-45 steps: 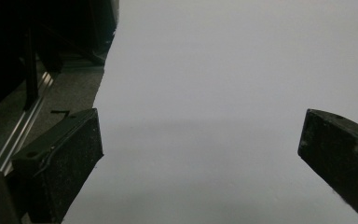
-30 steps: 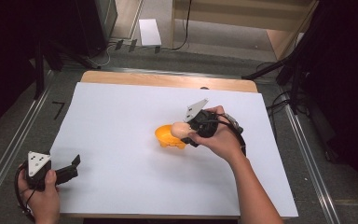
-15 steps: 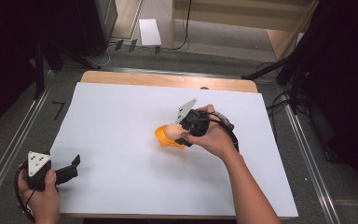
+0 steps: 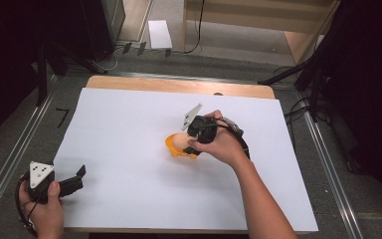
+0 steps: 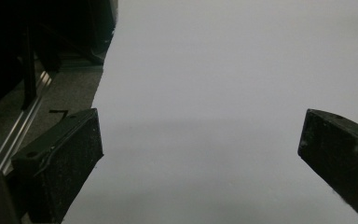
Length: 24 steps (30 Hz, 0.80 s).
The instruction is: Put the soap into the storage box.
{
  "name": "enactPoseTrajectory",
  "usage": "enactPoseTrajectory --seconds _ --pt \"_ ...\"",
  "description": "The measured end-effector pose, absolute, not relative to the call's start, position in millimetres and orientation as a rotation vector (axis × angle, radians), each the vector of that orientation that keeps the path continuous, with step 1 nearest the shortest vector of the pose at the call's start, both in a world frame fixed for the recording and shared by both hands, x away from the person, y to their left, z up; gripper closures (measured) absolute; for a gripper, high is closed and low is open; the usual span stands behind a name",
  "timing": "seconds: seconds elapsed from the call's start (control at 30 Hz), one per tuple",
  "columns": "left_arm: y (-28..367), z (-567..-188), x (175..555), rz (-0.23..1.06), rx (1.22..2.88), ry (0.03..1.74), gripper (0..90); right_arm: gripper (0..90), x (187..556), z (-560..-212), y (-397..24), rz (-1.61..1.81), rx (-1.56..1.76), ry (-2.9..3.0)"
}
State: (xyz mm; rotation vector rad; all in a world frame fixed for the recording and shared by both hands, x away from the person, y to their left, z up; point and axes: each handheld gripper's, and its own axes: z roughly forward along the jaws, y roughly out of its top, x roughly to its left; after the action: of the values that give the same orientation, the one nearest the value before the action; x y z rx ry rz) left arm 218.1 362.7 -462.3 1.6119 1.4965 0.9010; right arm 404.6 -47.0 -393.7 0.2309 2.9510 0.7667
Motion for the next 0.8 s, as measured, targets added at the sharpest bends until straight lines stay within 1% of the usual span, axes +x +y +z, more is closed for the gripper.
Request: enactPoseTrajectory --seconds 0.63,0.67,0.7,0.8 --pt "362.8 -462.3 218.1 0.901 1.611 1.497 0.1 33.4 411.8 -400.6 -49.9 0.768 0.273 2.987" --pt "362.8 -462.2 218.1 0.901 1.611 1.498 0.1 34.6 412.3 -400.7 -50.0 0.771 0.270 2.985" --pt "362.8 -462.3 218.1 0.900 1.611 1.498 0.1 38.8 412.5 -400.7 -50.1 0.774 0.271 2.984" --pt "362.9 -462.3 218.1 0.900 1.610 1.498 0.1 38.3 413.7 -398.4 -51.5 0.816 0.285 2.975"
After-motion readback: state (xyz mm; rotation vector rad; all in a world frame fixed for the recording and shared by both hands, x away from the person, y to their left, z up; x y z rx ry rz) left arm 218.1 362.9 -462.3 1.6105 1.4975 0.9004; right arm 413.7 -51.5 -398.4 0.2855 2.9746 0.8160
